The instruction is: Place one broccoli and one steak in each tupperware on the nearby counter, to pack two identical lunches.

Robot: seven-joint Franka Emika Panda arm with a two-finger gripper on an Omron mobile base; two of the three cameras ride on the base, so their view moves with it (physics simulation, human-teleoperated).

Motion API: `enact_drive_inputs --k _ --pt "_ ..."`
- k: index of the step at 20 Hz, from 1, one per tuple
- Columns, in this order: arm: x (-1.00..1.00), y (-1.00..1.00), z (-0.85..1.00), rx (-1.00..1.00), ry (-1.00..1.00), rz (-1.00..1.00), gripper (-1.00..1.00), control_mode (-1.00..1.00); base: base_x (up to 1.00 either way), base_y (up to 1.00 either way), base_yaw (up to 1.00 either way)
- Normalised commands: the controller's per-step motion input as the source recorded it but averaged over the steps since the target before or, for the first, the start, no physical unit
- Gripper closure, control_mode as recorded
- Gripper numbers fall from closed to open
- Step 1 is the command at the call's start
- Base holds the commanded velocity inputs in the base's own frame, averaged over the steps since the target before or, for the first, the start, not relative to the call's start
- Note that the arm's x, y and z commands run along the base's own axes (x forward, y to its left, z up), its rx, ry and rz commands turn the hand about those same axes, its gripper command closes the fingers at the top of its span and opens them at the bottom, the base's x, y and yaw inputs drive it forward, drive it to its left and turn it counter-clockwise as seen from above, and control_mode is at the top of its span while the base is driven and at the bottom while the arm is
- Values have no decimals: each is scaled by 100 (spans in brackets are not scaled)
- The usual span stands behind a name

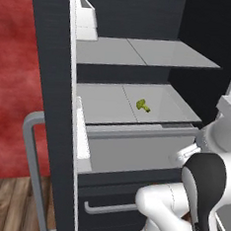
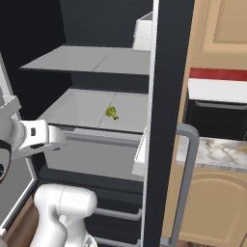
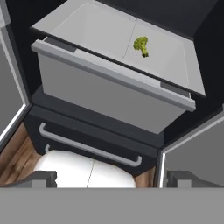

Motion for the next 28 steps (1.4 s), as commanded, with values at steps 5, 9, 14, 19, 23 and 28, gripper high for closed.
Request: enact_drive_inputs --k 5,9,14,19,23,28 --pt "38 0 -11 0 0 -1 -100 -100 0 0 0" --pt "44 -4 -9 5 0 -2 -100 -100 0 0 0" --pt "48 -6 -6 8 0 -5 -100 -100 0 0 0" --pt "40 -21 -5 2 -2 -9 -100 -100 0 0 0" --pt "35 -21 -14 0 -6 -4 -100 -100 0 0 0" --pt "46 -27 -13 0 -5 0 -100 -100 0 0 0"
